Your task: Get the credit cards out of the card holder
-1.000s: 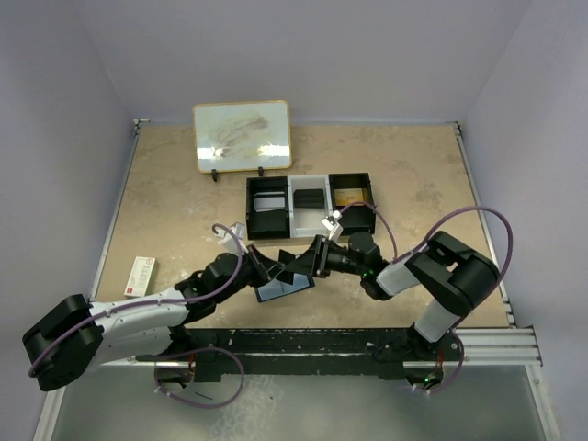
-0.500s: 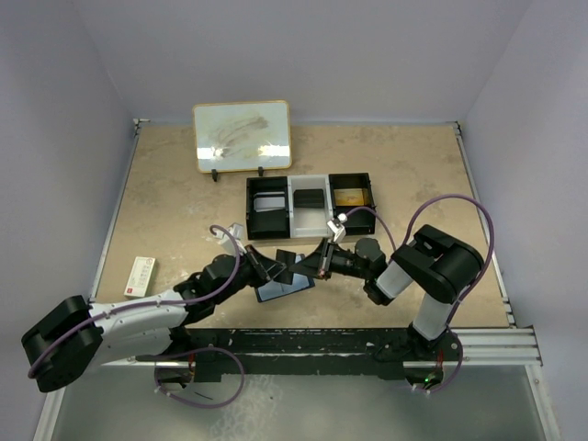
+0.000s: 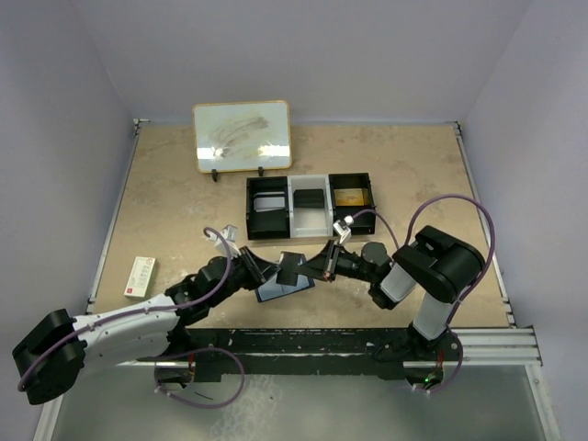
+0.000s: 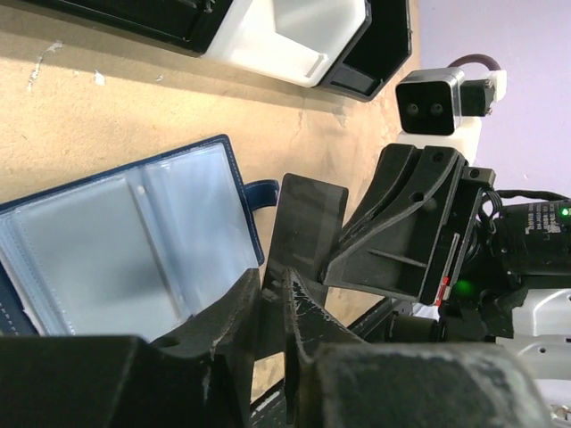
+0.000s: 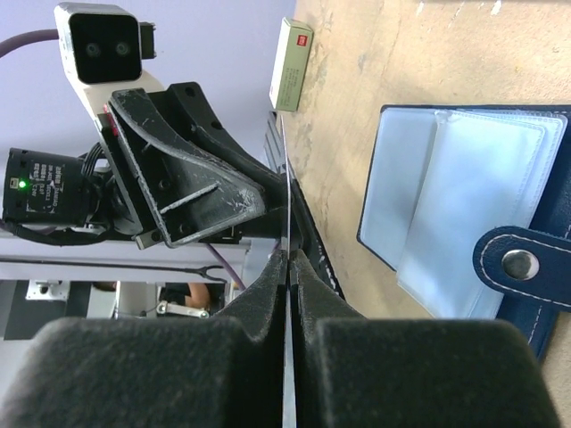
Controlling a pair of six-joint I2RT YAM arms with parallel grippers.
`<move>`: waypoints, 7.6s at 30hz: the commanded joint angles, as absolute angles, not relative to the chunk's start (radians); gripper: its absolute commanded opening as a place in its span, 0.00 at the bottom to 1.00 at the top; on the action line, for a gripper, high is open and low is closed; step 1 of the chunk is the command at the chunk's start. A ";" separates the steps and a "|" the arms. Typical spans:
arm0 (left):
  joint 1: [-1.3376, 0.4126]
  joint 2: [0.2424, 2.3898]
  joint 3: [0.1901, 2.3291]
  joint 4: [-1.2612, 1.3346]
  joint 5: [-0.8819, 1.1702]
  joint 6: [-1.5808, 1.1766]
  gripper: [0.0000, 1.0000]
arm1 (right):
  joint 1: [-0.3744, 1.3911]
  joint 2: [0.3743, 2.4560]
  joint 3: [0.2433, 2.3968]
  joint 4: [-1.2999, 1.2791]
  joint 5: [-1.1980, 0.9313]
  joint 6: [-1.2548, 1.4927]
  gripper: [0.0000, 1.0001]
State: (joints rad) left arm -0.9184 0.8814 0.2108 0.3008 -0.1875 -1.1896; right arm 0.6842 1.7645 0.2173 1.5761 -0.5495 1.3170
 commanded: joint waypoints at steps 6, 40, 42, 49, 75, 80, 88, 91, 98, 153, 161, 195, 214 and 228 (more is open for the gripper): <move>-0.917 0.920 0.249 0.332 -0.169 -1.148 0.02 | 0.680 1.694 0.244 1.515 -0.559 1.268 0.00; -0.917 1.218 0.379 0.215 -0.152 -1.034 0.20 | 0.680 1.659 0.446 0.809 -0.493 0.975 0.10; -0.917 1.244 0.394 0.213 -0.148 -1.025 0.18 | 0.681 1.664 0.450 0.809 -0.492 0.976 0.11; -0.917 1.288 0.376 0.254 -0.148 -1.041 0.14 | 0.680 1.683 0.457 0.836 -0.499 0.988 0.15; -0.916 1.016 0.567 -0.189 -0.264 -0.913 0.53 | 0.680 1.072 0.475 0.418 -0.161 0.706 0.00; -0.915 1.055 0.776 -0.507 -0.431 -0.810 0.59 | 0.680 0.920 0.515 0.364 -0.015 0.423 0.00; -0.907 1.024 0.965 -0.715 -0.651 -0.684 0.64 | 0.683 0.921 0.573 0.367 -0.048 -0.077 0.00; -0.871 1.001 0.992 -0.760 -0.714 -0.641 0.65 | 0.683 0.972 0.630 0.318 0.018 -0.215 0.00; -0.620 0.872 0.893 -0.684 -0.694 -0.568 0.66 | 0.682 1.144 0.747 0.246 0.074 -0.415 0.00; -0.618 0.778 0.897 -0.687 -0.789 -0.555 0.73 | 0.668 1.896 1.177 0.315 0.265 -0.902 0.03; -0.618 0.797 0.895 -0.683 -0.769 -0.545 0.74 | 0.668 1.922 1.173 0.312 0.278 -0.891 0.08; -0.618 0.840 0.897 -0.686 -0.745 -0.540 0.75 | 0.668 1.861 1.150 0.222 0.193 -0.805 0.53; -0.618 0.795 0.905 -0.722 -0.857 -0.588 0.75 | 0.673 1.528 1.195 -0.007 0.051 0.196 1.00; -0.618 0.704 0.906 -0.766 -0.967 -0.649 0.75 | 1.167 1.638 1.118 -0.139 0.490 0.759 0.76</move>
